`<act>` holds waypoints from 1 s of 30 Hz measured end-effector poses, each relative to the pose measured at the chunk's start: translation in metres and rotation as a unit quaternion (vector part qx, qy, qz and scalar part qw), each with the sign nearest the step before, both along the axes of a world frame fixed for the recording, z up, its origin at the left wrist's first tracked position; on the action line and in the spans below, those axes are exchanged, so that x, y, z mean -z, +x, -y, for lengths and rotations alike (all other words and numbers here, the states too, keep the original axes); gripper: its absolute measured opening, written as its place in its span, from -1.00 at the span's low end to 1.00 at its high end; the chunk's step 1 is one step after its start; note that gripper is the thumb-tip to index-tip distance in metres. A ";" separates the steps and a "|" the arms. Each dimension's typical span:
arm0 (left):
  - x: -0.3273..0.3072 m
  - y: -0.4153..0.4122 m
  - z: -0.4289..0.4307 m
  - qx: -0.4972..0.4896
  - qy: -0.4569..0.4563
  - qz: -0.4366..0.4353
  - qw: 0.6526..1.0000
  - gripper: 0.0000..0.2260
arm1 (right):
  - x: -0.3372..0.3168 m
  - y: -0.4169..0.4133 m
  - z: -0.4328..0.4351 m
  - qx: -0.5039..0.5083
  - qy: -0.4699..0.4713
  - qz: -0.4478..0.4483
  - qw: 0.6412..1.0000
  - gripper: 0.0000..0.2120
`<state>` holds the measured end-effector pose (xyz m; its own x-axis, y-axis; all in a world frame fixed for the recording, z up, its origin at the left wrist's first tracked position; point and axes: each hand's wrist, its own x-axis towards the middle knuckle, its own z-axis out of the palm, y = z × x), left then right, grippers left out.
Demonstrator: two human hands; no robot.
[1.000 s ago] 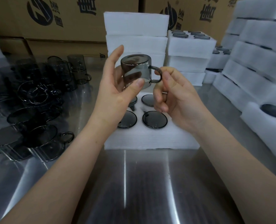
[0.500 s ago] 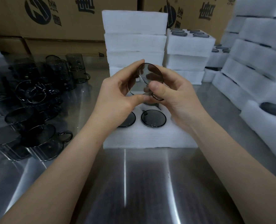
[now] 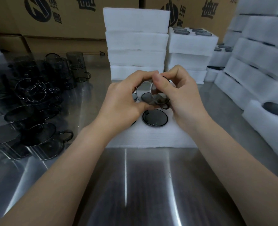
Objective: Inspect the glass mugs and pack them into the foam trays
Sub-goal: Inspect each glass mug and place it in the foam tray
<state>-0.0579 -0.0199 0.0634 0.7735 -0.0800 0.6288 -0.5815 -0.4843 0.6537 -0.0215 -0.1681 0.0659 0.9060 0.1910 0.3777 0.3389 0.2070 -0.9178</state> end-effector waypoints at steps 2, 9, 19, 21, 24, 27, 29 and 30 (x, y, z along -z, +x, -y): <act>0.000 0.000 0.000 0.007 -0.010 -0.003 1.000 -0.42 | 0.000 0.002 0.000 0.004 0.007 -0.010 1.000 -0.78; 0.000 0.003 -0.003 0.045 -0.087 -0.018 0.995 -0.39 | -0.003 0.002 0.000 -0.058 0.086 -0.051 0.993 -0.84; 0.000 0.004 -0.005 0.024 -0.127 -0.034 0.991 -0.43 | -0.003 0.004 0.002 -0.133 0.034 -0.040 0.990 -0.59; 0.000 0.004 -0.004 0.019 -0.099 -0.034 0.994 -0.42 | -0.001 0.004 0.001 -0.095 0.016 -0.031 0.995 -0.67; 0.001 0.003 -0.004 0.009 -0.049 -0.033 0.998 -0.38 | 0.002 0.003 0.000 -0.034 -0.005 -0.008 0.999 -0.83; 0.002 0.003 -0.003 0.023 -0.031 -0.036 0.999 -0.37 | 0.001 0.002 -0.001 0.007 -0.013 -0.014 1.000 -0.84; 0.002 0.002 -0.003 0.043 -0.050 -0.048 0.997 -0.36 | -0.005 0.001 0.001 -0.014 0.023 -0.060 0.998 -0.71; 0.002 0.002 -0.004 0.056 -0.069 -0.059 0.994 -0.35 | -0.007 0.001 0.002 -0.039 0.041 -0.080 0.995 -0.67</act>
